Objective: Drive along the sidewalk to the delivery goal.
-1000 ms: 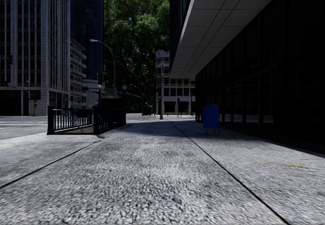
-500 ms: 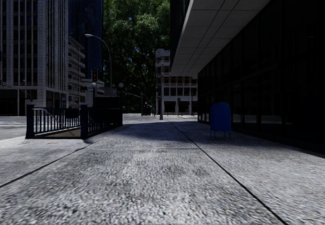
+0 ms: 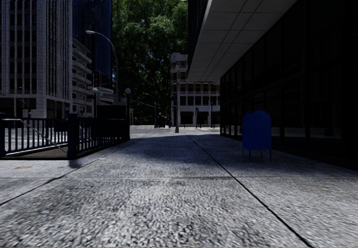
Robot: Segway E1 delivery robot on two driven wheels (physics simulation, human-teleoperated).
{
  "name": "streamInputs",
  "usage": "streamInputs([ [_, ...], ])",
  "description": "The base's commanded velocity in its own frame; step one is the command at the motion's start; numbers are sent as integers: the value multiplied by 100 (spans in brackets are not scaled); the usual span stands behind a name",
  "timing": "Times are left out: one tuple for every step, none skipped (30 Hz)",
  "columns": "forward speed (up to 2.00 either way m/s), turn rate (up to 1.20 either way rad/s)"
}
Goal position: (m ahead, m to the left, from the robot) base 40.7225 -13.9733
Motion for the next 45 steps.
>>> streamInputs([
  [200,0],
  [200,0],
  [200,0],
  [200,0],
  [200,0],
  [200,0],
  [200,0],
  [200,0],
  [200,0],
  [200,0],
  [200,0],
  [200,0],
  [200,0],
  [200,0],
  [200,0],
  [200,0],
  [200,0],
  [200,0],
  [200,0],
  [200,0],
  [200,0],
  [200,0],
  [200,0],
  [200,0],
  [200,0],
  [200,0],
  [200,0],
  [200,0],
  [200,0],
  [200,0],
  [200,0],
  [200,0],
  [200,0],
  [200,0],
  [200,0],
  [200,0],
  [200,0],
  [200,0],
  [200,0],
  [200,0],
  [200,0],
  [200,0],
  [200,0],
  [200,0],
  [200,0],
])
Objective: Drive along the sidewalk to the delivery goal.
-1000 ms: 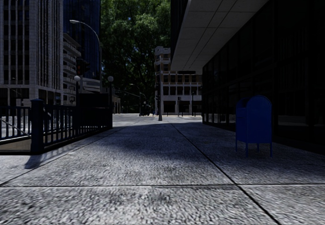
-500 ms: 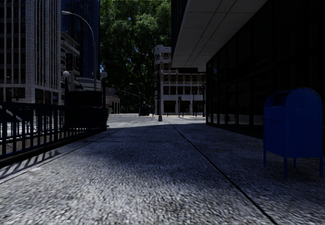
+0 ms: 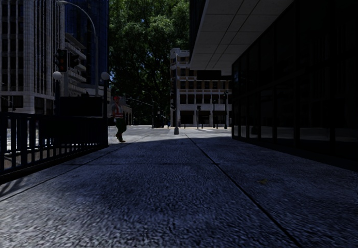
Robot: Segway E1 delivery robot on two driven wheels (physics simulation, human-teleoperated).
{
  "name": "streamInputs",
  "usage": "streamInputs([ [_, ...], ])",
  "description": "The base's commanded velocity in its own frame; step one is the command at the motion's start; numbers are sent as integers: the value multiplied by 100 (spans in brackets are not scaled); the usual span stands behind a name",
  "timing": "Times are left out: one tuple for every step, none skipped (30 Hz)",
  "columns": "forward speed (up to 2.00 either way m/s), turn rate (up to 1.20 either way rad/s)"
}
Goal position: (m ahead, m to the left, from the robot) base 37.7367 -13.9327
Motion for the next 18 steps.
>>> streamInputs([
  [200,0],
  [200,0],
  [200,0],
  [200,0],
  [200,0],
  [200,0],
  [200,0],
  [200,0],
  [200,0],
  [200,0],
  [200,0],
  [200,0],
  [200,0],
  [200,0],
  [200,0],
  [200,-6],
  [200,-22],
  [200,-22],
])
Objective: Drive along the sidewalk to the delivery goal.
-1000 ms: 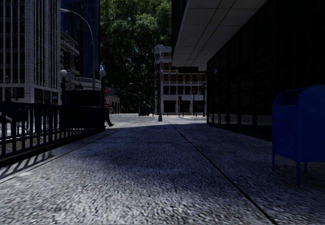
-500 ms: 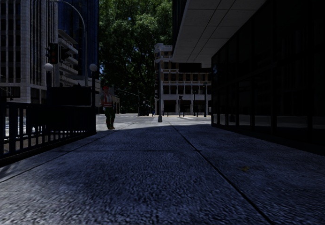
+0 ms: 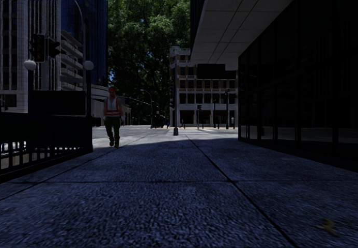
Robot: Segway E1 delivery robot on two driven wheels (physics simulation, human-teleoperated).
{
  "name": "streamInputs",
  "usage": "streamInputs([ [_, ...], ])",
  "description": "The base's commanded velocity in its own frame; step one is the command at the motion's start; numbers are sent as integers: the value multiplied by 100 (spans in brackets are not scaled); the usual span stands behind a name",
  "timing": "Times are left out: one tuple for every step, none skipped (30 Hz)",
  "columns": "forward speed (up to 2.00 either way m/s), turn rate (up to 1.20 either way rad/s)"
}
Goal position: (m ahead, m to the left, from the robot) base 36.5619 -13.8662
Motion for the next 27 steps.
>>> streamInputs([
  [200,-31],
  [200,-35],
  [200,-36],
  [200,-36],
  [200,-36],
  [200,-36],
  [200,-36],
  [200,-36],
  [200,-36],
  [200,-36],
  [200,-36],
  [200,-36],
  [200,-36],
  [200,-36],
  [200,-36],
  [200,-36],
  [200,-36],
  [200,-36],
  [200,-36],
  [200,-36],
  [200,-36],
  [200,-36],
  [200,-33],
  [200,-9],
  [200,-9],
  [200,0],
  [200,0],
])
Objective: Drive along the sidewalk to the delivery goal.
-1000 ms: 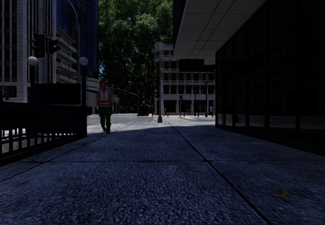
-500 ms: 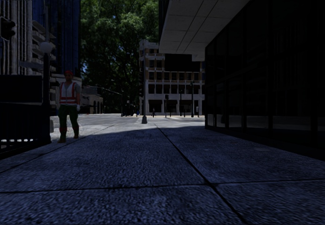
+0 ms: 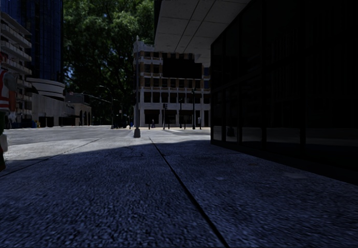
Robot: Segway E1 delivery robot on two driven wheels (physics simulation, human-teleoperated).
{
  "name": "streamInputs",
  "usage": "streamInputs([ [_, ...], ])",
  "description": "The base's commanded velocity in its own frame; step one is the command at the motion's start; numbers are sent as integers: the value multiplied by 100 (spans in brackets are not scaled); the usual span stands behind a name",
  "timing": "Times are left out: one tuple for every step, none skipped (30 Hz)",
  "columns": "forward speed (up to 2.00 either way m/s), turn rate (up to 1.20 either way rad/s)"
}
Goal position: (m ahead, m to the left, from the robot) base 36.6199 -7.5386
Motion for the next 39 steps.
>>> streamInputs([
  [200,0],
  [200,0],
  [200,0],
  [200,0],
  [200,0],
  [200,0],
  [200,0],
  [200,0],
  [200,0],
  [200,0],
  [200,0],
  [200,0],
  [200,0],
  [200,0],
  [200,0],
  [200,0],
  [200,0],
  [200,0],
  [200,0],
  [200,0],
  [200,0],
  [200,0],
  [200,0],
  [200,0],
  [200,0],
  [200,0],
  [200,0],
  [200,0],
  [200,0],
  [200,0],
  [200,0],
  [200,0],
  [200,0],
  [200,0],
  [200,0],
  [200,0],
  [200,0],
  [200,0],
  [200,0],
])
